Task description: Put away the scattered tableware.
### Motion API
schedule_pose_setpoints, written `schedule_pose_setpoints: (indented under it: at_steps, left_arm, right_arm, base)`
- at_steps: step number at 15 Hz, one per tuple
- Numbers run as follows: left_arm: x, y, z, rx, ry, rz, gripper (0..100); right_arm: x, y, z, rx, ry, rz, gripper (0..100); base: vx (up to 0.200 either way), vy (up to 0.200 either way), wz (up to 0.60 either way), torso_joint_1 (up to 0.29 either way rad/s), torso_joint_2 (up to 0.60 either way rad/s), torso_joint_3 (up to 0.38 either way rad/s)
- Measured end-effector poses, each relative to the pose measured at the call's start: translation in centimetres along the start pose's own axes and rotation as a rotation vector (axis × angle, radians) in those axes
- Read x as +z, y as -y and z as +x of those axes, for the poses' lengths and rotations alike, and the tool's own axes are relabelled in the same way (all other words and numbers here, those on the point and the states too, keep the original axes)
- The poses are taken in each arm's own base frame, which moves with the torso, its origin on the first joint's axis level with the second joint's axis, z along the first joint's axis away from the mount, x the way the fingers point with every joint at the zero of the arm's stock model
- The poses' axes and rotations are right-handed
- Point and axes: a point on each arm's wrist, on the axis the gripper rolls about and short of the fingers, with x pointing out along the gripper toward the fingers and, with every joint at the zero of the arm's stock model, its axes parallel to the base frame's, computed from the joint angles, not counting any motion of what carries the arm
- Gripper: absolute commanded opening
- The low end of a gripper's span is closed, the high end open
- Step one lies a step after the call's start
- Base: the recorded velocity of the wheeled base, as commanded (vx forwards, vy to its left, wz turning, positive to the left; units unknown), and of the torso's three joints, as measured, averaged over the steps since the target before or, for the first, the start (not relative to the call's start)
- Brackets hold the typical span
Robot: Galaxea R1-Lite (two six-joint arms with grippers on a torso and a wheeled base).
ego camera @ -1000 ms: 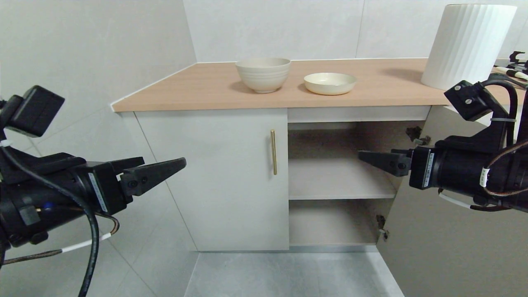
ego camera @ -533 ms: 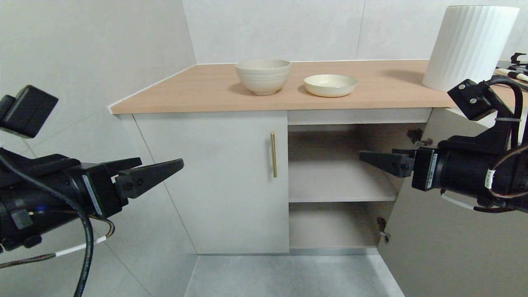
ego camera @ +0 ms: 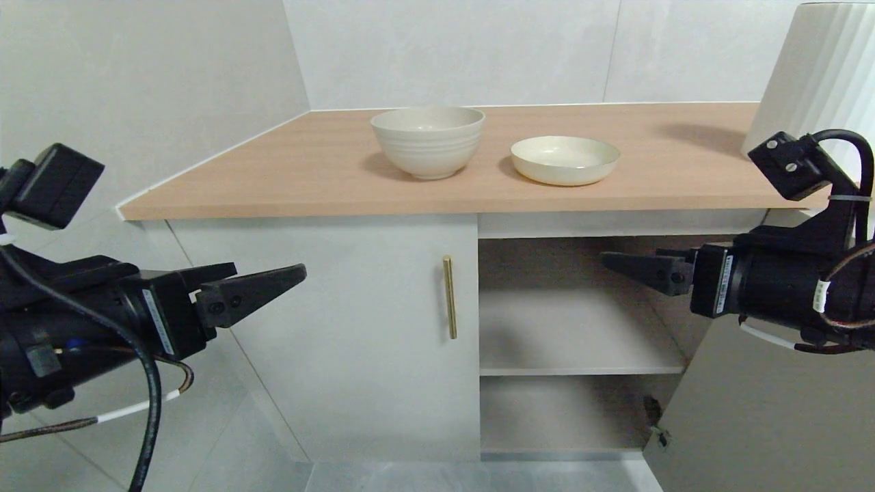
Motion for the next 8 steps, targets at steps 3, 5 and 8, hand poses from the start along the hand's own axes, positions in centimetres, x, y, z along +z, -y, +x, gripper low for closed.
schedule_pose_setpoints:
  at_steps: [3, 5, 8]
  left_arm:
    - [-0.1, 0.0, 0.1, 0.002, -0.003, -0.002, 100]
    - [-0.1, 0.0, 0.1, 0.002, -0.003, -0.003, 100]
    - [-0.1, 0.0, 0.1, 0.002, -0.003, -0.005, 100]
  right_arm:
    - [0.0, -0.2, -0.7, 0.025, 0.009, -0.002, 100]
    - [-0.2, -0.7, -1.6, 0.074, 0.012, -0.035, 100]
    - [-0.4, -0.9, -2.6, 0.091, 0.024, -0.096, 100]
  base:
    - [0.000, 0.000, 0.00, 0.000, 0.00, 0.000]
    - [0.000, 0.000, 0.00, 0.000, 0.00, 0.000]
    - [0.000, 0.000, 0.00, 0.000, 0.00, 0.000]
